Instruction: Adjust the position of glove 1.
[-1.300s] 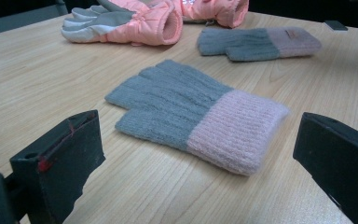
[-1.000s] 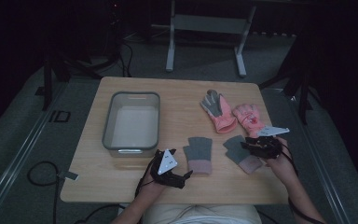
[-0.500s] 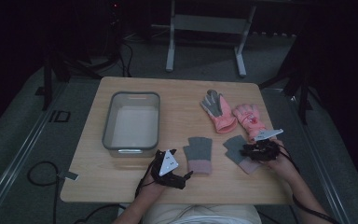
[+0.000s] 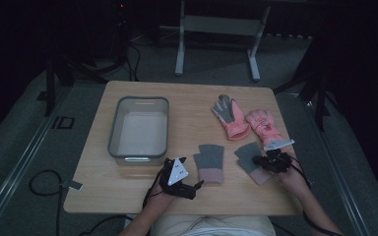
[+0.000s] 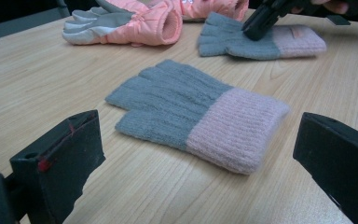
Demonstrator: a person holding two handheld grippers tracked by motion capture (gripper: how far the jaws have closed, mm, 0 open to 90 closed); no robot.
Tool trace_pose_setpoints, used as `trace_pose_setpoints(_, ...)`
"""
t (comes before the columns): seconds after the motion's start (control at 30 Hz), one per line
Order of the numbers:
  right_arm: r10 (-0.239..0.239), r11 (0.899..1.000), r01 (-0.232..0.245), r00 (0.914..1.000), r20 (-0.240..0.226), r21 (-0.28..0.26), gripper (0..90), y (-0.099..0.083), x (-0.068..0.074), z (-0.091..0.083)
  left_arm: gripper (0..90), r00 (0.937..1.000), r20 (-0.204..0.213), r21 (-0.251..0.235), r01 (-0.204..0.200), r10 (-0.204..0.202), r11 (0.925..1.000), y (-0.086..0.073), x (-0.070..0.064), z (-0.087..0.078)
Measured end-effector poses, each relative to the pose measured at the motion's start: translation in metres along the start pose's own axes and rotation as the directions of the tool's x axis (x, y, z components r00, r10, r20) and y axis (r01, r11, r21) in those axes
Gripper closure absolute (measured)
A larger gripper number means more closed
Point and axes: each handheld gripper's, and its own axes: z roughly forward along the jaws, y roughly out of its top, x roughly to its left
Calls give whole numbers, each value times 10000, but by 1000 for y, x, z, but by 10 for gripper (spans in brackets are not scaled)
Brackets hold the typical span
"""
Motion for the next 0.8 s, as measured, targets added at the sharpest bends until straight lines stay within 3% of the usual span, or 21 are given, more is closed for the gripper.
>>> trace_pose_setpoints(0.03, 0, 10000, 0, 10000, 0, 0, 853, 0, 0, 0, 10, 10000, -16, 3, -14, 14, 10000, 0, 0, 0)
trace_pose_setpoints(0.1, 741, 9963, -744, 9972, -68, -441, 855, 6, 11, -12, 10, 10000, -31, 12, -50, 50, 10000, 0, 0, 0)
trace_pose_setpoints(0.2, 1572, 9840, -1512, 9858, 590, -941, 854, 14, 25, -27, 10, 10000, -36, 4, -17, 17, 10000, 0, 0, 0)
trace_pose_setpoints(0.3, 1839, 9782, -1760, 9807, 659, -1099, 854, 16, 29, -31, 10, 10000, -26, -8, 7, -7, 10000, 0, 0, 0)
trace_pose_setpoints(0.37, 3103, 9436, -2945, 9461, 934, -1513, 854, 19, 48, -39, 10, 10000, -31, 4, -7, 7, 10000, 0, 0, 0)
trace_pose_setpoints(0.4, 3103, 9436, -2945, 9461, 934, -1513, 854, 19, 48, -39, 10, 10000, -37, 2, -13, 13, 10000, 0, 0, 0)
trace_pose_setpoints(0.43, 3230, 9391, -3038, 9399, 1105, -1607, 853, 19, 53, -39, 10, 10000, -38, 6, -10, 10, 10000, 0, 0, 0)
trace_pose_setpoints(0.47, 3654, 9227, -3458, 9255, 1002, -1707, 853, 17, 57, -38, 10, 10000, -42, 10, -7, 7, 10000, 0, 0, 0)
trace_pose_setpoints(0.53, 3872, 9148, -3644, 9140, 1210, -1745, 854, 15, 61, -35, 10, 10000, -45, 5, 2, -2, 10000, 0, 0, 0)
trace_pose_setpoints(0.6, 3937, 9158, -3713, 9052, 1602, -1530, 852, 11, 61, -28, 10, 10000, -34, 9, -23, 23, 10000, 0, 0, 0)
trace_pose_setpoints(0.7, 3951, 9158, -3726, 9029, 1696, -1498, 852, 10, 60, -27, 10, 10000, -29, 9, -26, 26, 10000, 0, 0, 0)
trace_pose_setpoints(0.73, 4225, 9036, -4007, 8918, 1618, -1511, 852, 9, 55, -24, 10, 10000, -30, 5, 0, 0, 10000, 0, 0, 0)
trace_pose_setpoints(0.8, 4156, 9077, -3948, 8927, 1745, -1424, 851, 9, 51, -20, 10, 10000, -27, -7, 30, -30, 10000, 0, 0, 0)
